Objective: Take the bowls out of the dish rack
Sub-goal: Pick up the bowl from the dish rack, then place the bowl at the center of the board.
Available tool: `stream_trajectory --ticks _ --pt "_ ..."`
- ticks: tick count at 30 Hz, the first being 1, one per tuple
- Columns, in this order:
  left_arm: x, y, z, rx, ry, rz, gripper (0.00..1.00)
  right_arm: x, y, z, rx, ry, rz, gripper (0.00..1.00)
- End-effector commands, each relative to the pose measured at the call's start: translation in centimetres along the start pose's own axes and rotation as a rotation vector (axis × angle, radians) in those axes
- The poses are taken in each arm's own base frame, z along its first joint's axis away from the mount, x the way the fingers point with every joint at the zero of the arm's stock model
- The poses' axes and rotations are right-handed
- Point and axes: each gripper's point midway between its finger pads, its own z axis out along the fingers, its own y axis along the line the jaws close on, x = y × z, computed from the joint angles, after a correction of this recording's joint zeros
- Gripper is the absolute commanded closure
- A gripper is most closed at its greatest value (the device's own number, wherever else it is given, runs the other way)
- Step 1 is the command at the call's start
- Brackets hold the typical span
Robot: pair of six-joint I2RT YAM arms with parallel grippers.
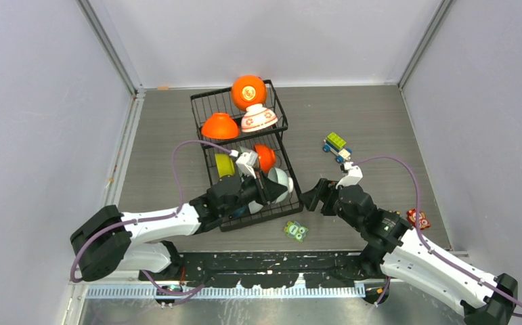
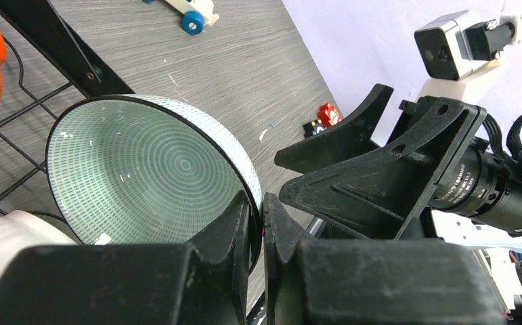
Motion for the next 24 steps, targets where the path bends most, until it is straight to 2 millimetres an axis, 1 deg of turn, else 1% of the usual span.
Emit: stream_trajectory --ticks 1,4,7,12,17,20,22,24 --pt "-3.5 -3.6 -0.3 0.119 -0.102 0.043 1.00 -1.4 0.6 -0.5 -0.017 -0.049 0.021 0.19" --pt "-3.8 -4.3 -0.3 0.146 -0.109 0.046 1.00 -2.0 0.7 -1.1 -0.021 -0.067 0.023 0.19" --pt "-3.7 -5.7 -0.5 0.203 -0.082 0.055 1.00 -2.9 0.9 -1.9 -0.020 -0.088 0.021 0.18" --pt "-4.5 -7.9 -1.3 0.277 -0.073 0.080 1.00 -5.1 1.4 -4.1 -0.033 -0.148 0.017 0.17" --pt "-5.4 -10.1 -3.0 0.323 -0.035 0.149 1.00 -7.8 2.4 -6.9 -0.058 -0.199 -0.010 0.08" --pt "-5.7 -10.6 -4.3 0.303 0.007 0.208 1.00 -9.5 3.2 -8.7 -0.069 -0.223 -0.010 0.03" --pt "-6.2 -10.8 -5.5 0.287 0.027 0.255 1.00 -10.6 4.5 -10.1 -0.116 -0.235 0.002 0.01" --pt "-6.1 -10.6 -6.7 0.261 0.059 0.288 1.00 -11.3 5.8 -11.1 -0.177 -0.240 0.030 0.00"
